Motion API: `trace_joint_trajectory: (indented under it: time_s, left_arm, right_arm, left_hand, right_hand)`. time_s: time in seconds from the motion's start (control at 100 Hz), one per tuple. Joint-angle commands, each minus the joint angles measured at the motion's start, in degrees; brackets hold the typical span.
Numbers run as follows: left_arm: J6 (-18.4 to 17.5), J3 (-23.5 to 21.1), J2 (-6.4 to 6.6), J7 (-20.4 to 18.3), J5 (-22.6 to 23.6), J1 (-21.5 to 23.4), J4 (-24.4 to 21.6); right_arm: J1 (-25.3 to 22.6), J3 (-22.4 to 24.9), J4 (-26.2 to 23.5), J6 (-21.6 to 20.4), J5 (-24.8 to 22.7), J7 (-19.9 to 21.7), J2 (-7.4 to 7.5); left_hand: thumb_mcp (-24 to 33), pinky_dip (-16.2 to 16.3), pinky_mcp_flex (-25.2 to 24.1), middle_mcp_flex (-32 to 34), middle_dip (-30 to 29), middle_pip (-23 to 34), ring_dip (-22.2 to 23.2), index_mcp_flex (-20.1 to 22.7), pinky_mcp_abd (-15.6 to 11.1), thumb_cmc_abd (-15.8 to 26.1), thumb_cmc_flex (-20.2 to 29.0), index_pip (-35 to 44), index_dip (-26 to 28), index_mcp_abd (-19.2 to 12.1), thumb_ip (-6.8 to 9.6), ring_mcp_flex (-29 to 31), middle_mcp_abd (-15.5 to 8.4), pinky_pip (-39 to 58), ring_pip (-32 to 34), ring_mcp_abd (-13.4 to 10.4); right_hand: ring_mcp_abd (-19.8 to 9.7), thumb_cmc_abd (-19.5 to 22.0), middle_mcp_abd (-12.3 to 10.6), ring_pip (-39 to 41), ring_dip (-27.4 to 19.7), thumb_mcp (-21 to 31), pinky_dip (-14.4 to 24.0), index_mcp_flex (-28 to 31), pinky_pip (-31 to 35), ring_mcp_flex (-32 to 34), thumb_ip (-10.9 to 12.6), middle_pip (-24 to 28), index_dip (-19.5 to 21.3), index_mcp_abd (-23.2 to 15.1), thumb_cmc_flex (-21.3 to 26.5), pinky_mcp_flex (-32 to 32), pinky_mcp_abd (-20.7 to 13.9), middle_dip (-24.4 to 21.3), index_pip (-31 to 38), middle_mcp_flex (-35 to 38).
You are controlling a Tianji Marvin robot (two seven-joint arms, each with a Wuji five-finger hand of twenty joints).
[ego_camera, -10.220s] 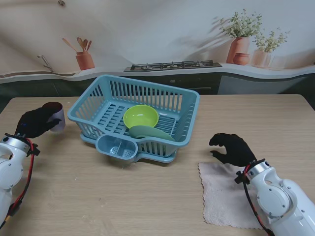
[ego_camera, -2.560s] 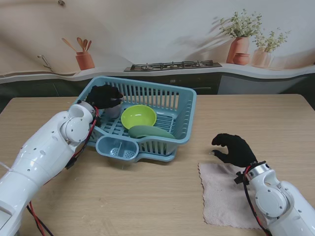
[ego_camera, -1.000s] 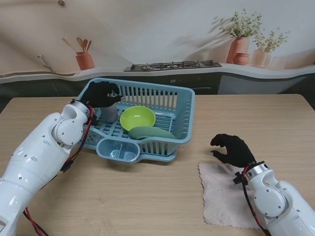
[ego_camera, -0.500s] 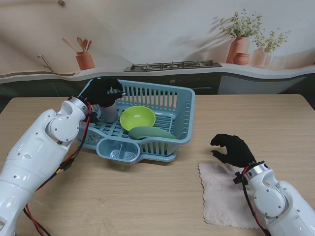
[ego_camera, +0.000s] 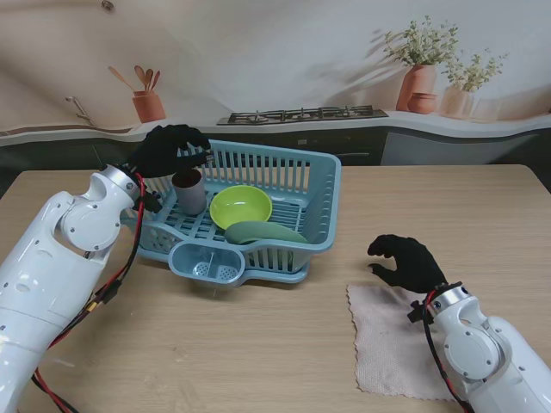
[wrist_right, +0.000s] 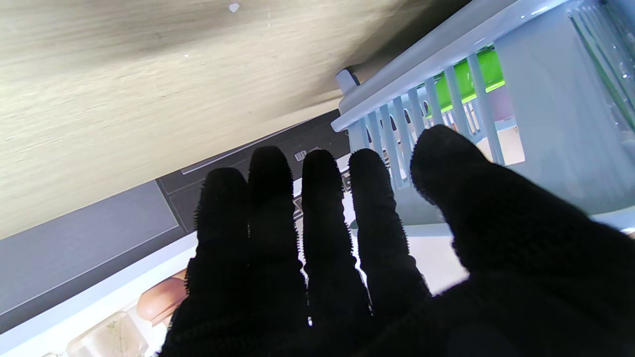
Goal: Clear dishes and wipe the table
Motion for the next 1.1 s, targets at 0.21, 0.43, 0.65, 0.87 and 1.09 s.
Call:
trace_joint_trajectory:
  time_s: [0.21, 0.43, 0.65, 0.87, 1.09]
  left_arm:
    - [-2.91, -4.95, 1.43, -2.16, 1.96, 4.86, -5.54]
    - [-6.08, -9.49, 1.78, -1.34, 4.56, 9.12, -8.56]
    - [-9.00, -13.48, 2.01, -0.85, 6.19, 13.54, -11.84]
    - [-11.44, -16.90, 1.94, 0.15, 6.87, 18.24, -14.37]
    - [-14.10, -20.00, 1.62, 2.74, 8.39, 22.22, -15.76]
  right_arm:
    - [-0.15, -0.34, -0.22, -0.07, -0.10, 0.86, -0.01]
    - [-0.11, -0.55, -0.27, 0.13, -0.02, 1.09, 0.03]
    - [-0.12, -0.67, -0.29, 0.33, -0.08, 1.37, 0.08]
    - [-0.22, -0.84, -0.41, 0.84, -0.16, 1.51, 0.11]
    - [-0.21, -1.06, -0.48, 1.18, -0.20, 1.75, 0.16]
  left_hand:
    - [-8.32, 6.88, 8.79, 3.36, 4.62, 8.23, 8.08, 0.68, 6.33, 1.78, 9.06, 6.54, 4.55, -2.22, -0.20, 4.91, 1.20, 5.32, 11.01, 2.95]
    - [-14.82, 15.30, 17.42, 6.37, 8.83, 17.71, 14.83, -0.23, 8.25, 1.87, 16.94, 17.91, 8.94, -3.24, 1.14, 11.30, 2.56, 11.09, 23.16, 1.74]
    - [-17.70, 24.89, 28.16, 10.24, 13.94, 25.72, 19.99, -0.65, 7.58, 3.97, 19.87, 27.19, 15.04, -3.51, 1.72, 19.45, 2.94, 19.86, 35.17, -1.72]
    - [-20.24, 25.56, 36.92, 13.08, 20.12, 29.40, 24.67, -0.51, 4.83, 6.94, 21.81, 30.21, 19.59, -1.11, 2.09, 26.71, 4.31, 28.56, 44.33, -6.59]
    - [-22.43, 19.98, 43.54, 15.82, 25.18, 32.11, 26.53, 0.05, 2.41, 9.75, 21.40, 30.58, 24.29, 0.22, 2.32, 32.00, 4.12, 35.40, 50.36, -10.84]
  right_hand:
    - [0.58, -0.39, -0.07, -0.62, -0.21, 1.59, 0.14, 0.32, -0.50, -0.76, 0.51, -0.44, 0.12, 0.09, -0.98, -0.71, 0.29, -0.59, 0.18, 0.06]
    - [0.60, -0.41, -0.10, -0.61, -0.20, 1.52, 0.16, 0.29, -0.48, -0.77, 0.40, -0.44, 0.04, 0.05, -0.84, -0.71, 0.34, -0.59, 0.29, 0.06]
    - [0.63, -0.44, -0.08, -0.61, -0.20, 1.59, 0.15, 0.29, -0.51, -0.79, 0.41, -0.41, -0.04, 0.13, -0.81, -0.73, 0.29, -0.58, 0.36, 0.09]
    - [0.63, -0.43, -0.05, -0.58, -0.18, 1.56, 0.16, 0.22, -0.48, -0.80, 0.34, -0.41, -0.12, 0.11, -0.71, -0.72, 0.30, -0.58, 0.42, 0.02]
    - [0.58, -0.43, 0.06, -0.60, -0.19, 1.58, 0.16, 0.23, -0.47, -0.82, 0.39, -0.40, -0.15, 0.10, -0.82, -0.73, 0.30, -0.57, 0.42, 0.04]
